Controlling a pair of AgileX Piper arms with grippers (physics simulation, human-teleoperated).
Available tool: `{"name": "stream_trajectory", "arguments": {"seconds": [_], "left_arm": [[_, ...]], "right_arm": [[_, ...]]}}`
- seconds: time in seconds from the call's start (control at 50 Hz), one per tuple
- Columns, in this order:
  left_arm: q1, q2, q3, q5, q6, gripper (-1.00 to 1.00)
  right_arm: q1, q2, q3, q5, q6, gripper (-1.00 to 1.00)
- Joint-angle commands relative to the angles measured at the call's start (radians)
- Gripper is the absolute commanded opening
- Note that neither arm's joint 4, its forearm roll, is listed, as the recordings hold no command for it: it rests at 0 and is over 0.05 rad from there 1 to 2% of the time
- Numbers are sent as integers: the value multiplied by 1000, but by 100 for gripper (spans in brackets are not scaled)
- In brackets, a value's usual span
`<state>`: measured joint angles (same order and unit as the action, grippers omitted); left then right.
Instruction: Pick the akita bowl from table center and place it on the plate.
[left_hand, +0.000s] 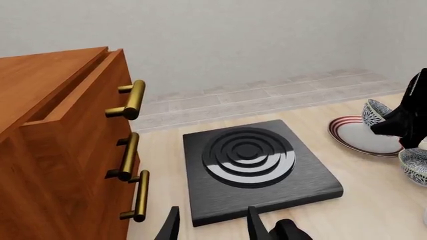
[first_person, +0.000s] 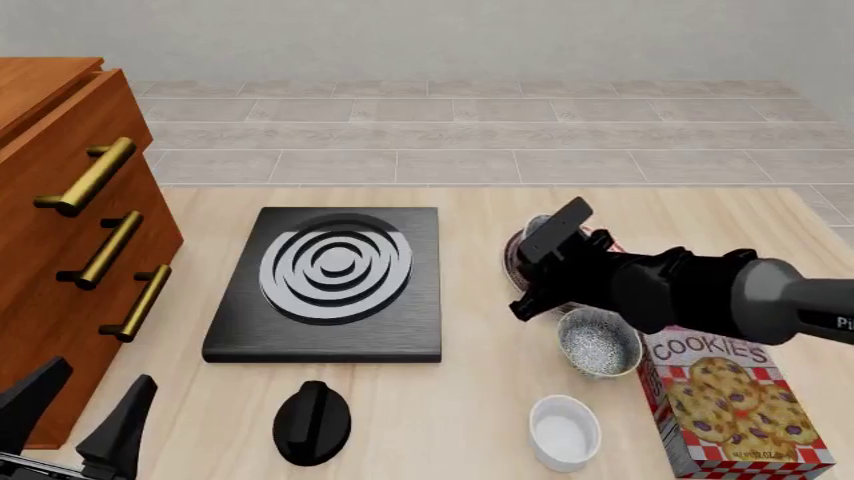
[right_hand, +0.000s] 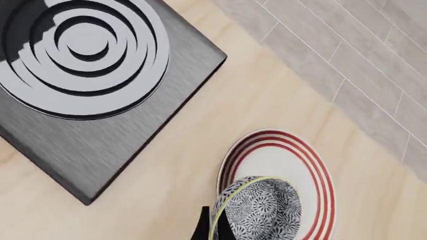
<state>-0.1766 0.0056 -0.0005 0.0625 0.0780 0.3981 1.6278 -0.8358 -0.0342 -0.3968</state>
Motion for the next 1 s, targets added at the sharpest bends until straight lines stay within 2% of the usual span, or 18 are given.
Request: {"name": "stream_trajectory", "arguments": {"seconds": [0.02,0.56,0.64,0.7,0.84,1.0], "left_arm": [[-3,-1,0,2,-3,100],[-3,-4,0,4,-3,100],[-5,-4,-1,5,-5,100],[-5,-4,0,5,-7,100],[-5,-5,0,4,-8,100],[-7,-2,0,2,-6,100]], "right_arm": [[-47,41,-29,-19,8,-100],[-147,156,-111,-25,-27,-100],[-193,180,-153,-12,1,-100],[-188,196,-159,-15,-9,-100],[-193,243,-207,-3,13,-100],[-184,308,-277,48,23,-100]]}}
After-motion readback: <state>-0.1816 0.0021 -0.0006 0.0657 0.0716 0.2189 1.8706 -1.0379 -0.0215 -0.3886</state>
